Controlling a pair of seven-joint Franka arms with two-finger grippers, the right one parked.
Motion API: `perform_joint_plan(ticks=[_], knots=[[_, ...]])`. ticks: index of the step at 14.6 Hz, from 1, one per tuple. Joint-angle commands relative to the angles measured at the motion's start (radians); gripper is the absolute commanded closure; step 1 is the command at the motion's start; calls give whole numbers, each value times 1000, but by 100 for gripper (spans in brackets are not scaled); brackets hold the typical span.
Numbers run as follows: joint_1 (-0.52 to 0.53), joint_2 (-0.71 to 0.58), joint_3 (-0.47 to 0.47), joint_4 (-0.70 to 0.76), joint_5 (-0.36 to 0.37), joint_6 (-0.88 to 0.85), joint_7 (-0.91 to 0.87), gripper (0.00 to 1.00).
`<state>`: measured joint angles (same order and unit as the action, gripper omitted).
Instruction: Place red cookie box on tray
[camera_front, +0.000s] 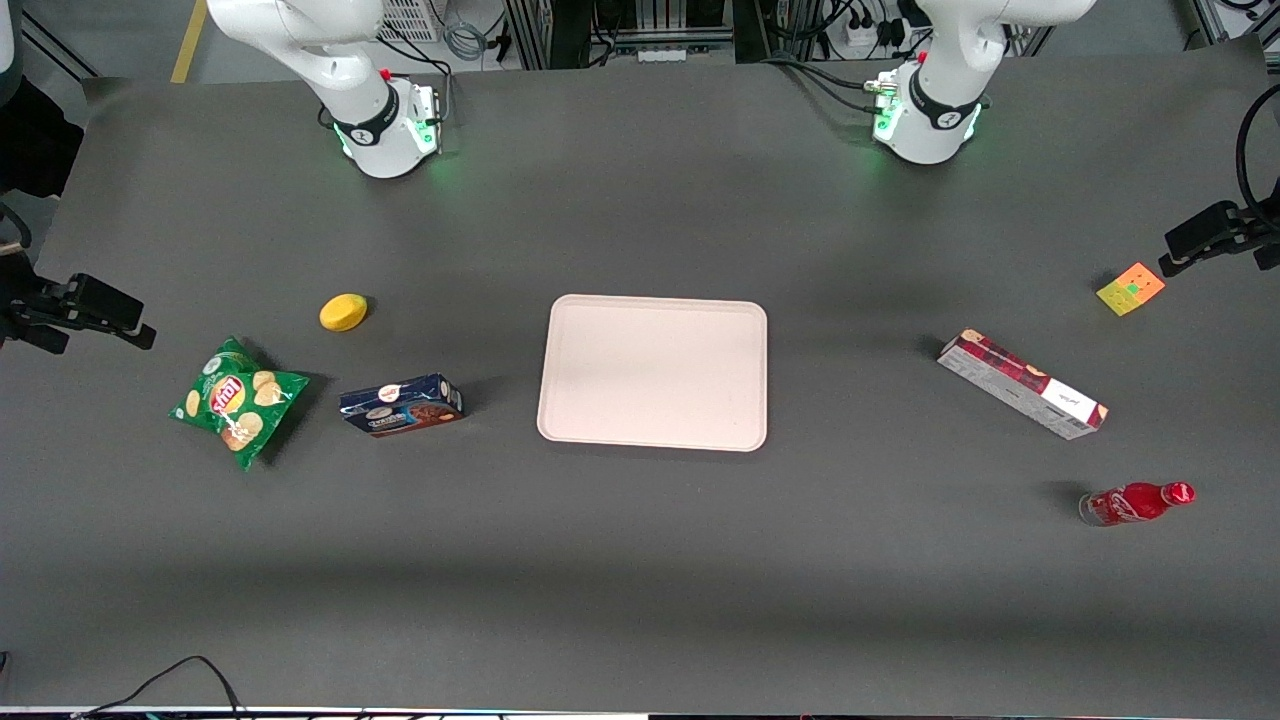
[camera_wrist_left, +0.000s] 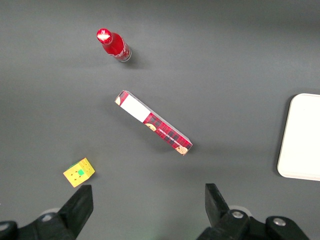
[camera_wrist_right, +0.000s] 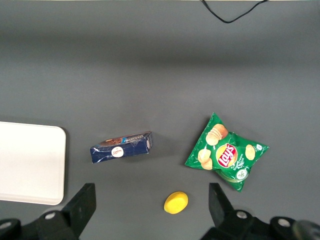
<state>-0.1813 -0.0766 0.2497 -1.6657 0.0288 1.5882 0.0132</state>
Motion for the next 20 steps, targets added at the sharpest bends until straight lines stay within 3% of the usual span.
perform_joint_plan(ticks=[1,9,15,20], knots=[[-6,18,3,20,-32,-19,8,0],[-9,193,2,20,-43,36,-478,0],[8,193,13,-205,-75,248,-521,3],[40,193,11,-448,-84,560,-516,3]])
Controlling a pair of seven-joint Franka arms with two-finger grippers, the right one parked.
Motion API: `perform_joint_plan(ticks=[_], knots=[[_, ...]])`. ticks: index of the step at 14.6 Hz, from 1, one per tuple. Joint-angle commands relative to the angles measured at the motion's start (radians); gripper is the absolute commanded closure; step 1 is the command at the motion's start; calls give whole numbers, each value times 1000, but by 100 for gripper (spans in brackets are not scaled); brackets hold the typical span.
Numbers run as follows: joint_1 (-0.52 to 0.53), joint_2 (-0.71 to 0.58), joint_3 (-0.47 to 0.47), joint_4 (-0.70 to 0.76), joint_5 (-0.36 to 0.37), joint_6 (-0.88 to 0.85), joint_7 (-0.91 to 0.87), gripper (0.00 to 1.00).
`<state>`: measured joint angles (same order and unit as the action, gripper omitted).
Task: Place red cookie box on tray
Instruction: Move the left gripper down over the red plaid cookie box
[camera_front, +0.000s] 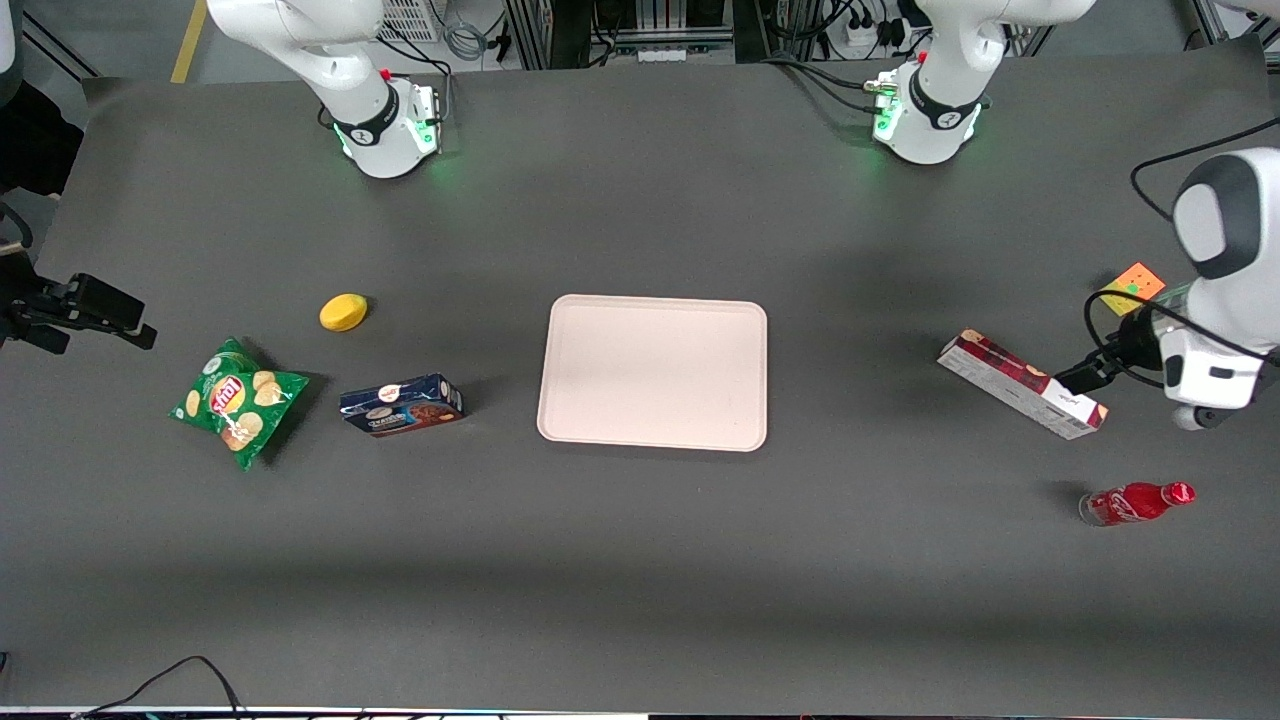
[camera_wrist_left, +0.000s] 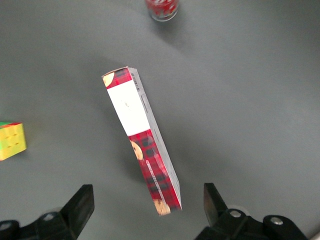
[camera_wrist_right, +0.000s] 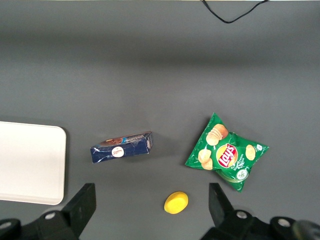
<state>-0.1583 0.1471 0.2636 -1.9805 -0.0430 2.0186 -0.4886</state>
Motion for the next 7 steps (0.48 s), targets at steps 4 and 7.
perform_joint_plan(ticks=[4,7], knots=[[36,18,-4,-227,-73,293,-16,3],[36,51,-4,-253,-80,361,-18,3]])
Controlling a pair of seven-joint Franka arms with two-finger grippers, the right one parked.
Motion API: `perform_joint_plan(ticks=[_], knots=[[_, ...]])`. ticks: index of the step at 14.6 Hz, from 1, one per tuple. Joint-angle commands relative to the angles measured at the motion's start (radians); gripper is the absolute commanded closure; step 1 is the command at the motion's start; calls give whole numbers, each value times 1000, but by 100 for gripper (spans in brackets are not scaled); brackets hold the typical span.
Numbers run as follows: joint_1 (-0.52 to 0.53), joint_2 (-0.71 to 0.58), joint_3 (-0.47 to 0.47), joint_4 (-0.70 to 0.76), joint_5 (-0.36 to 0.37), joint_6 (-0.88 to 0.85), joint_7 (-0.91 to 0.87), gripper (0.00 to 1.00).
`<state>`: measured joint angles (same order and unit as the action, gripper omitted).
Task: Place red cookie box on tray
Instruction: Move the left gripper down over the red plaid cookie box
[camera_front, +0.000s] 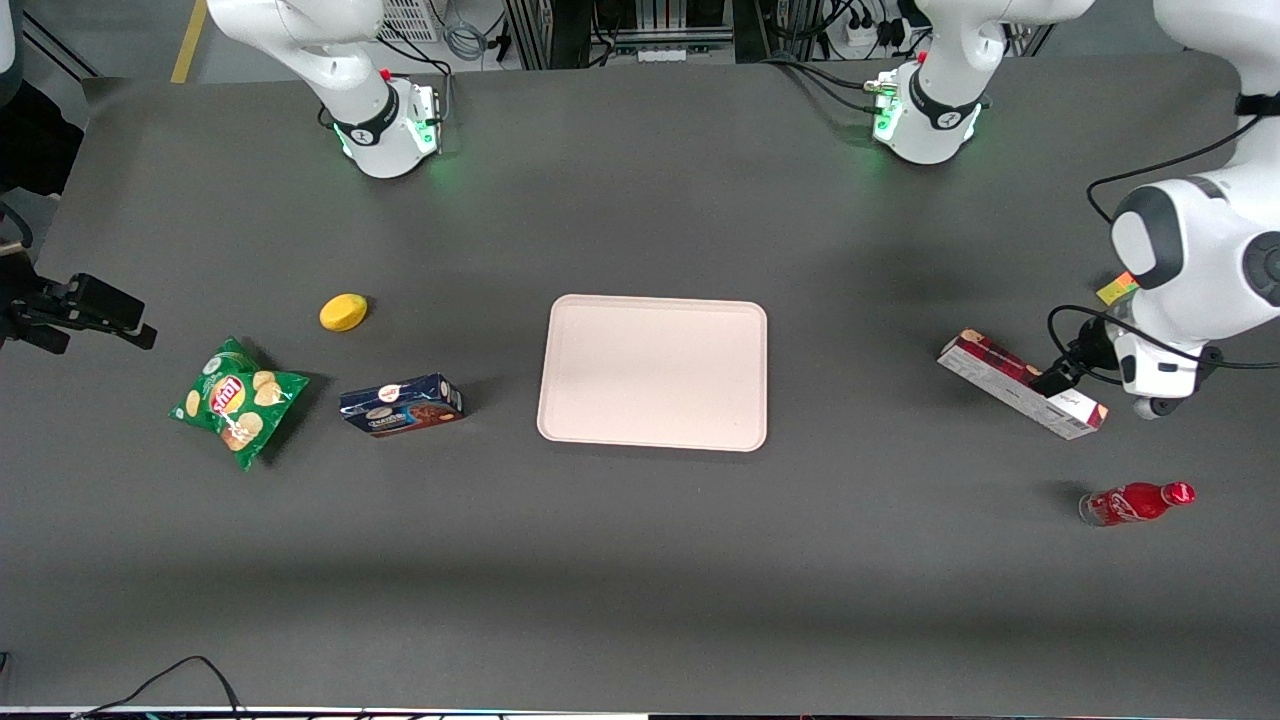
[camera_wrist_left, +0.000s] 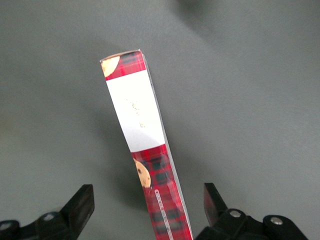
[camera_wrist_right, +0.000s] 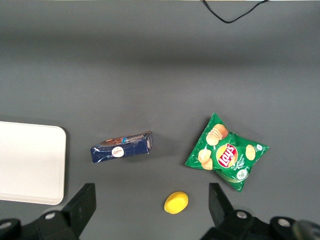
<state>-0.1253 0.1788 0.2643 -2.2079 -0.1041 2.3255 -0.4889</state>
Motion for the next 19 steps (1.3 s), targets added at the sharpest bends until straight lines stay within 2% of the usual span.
perform_joint_plan(ticks=[1,8,10,11,14,16,17,19], knots=[[1,37,-7,-26,-40,73,-17,3],[-2,119,-11,-29,-66,187,-17,4],[-5,123,-13,-27,-66,186,-20,13],[-7,125,-19,-27,-66,183,-25,27],[-7,130,-40,-27,-66,183,-86,41],[-4,134,-40,-27,-66,183,-80,55],[-4,134,-40,-27,-65,184,-79,60],[0,139,-40,-27,-65,184,-65,63]])
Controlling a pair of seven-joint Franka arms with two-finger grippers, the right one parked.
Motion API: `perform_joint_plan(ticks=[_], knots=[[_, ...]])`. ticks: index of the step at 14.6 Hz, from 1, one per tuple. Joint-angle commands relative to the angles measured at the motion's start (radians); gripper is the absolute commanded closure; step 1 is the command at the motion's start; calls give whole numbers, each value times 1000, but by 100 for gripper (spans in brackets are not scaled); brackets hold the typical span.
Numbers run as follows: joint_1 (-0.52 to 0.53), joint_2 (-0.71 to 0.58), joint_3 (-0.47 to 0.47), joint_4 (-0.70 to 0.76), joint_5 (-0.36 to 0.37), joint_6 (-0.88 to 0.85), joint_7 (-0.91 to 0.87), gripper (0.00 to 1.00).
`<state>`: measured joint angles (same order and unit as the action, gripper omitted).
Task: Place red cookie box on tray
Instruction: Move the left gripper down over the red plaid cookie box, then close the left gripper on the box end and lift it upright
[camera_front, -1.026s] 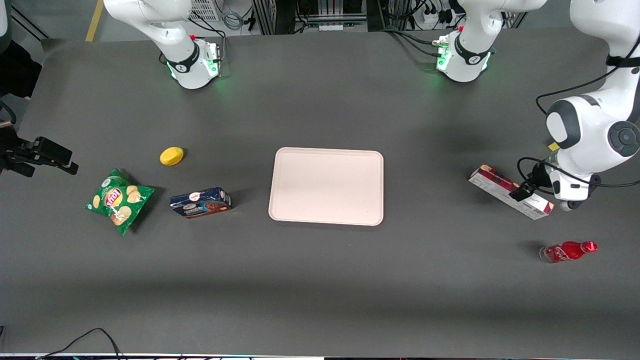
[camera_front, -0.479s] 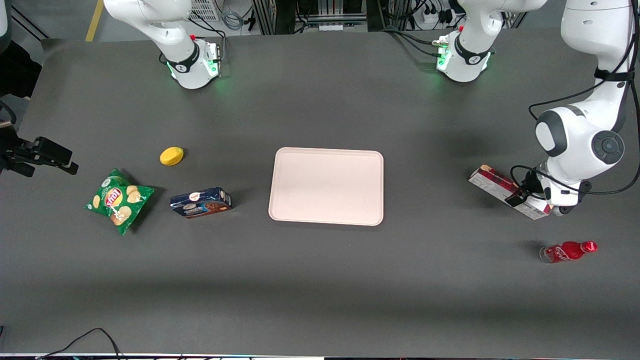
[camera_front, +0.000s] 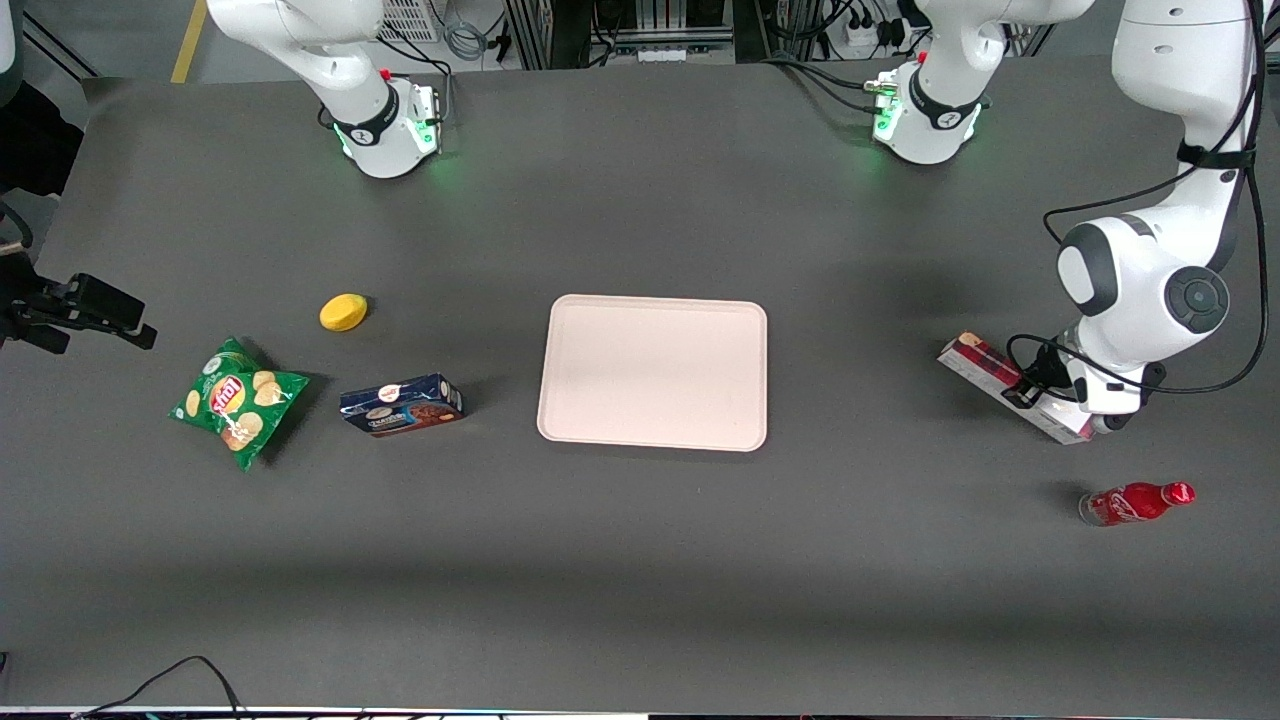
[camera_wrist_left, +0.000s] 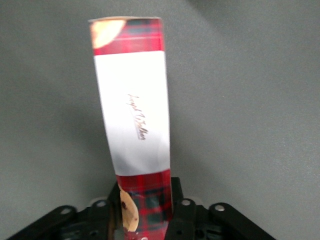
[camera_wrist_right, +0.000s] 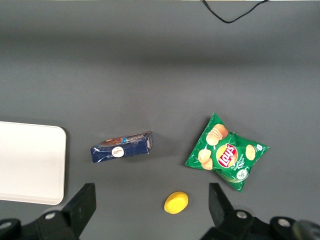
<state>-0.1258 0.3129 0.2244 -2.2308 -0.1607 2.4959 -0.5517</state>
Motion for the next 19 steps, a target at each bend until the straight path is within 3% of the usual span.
perform_joint_plan(ticks=[1,5,13,15,19], knots=[[0,5,0,-4,-8,14,-2,65],[0,-20,1,13,-8,-47,51,100],[-41,-185,-11,255,6,-523,456,100],[-64,-193,-71,322,13,-616,522,100],[-80,-233,-220,344,38,-638,532,100]])
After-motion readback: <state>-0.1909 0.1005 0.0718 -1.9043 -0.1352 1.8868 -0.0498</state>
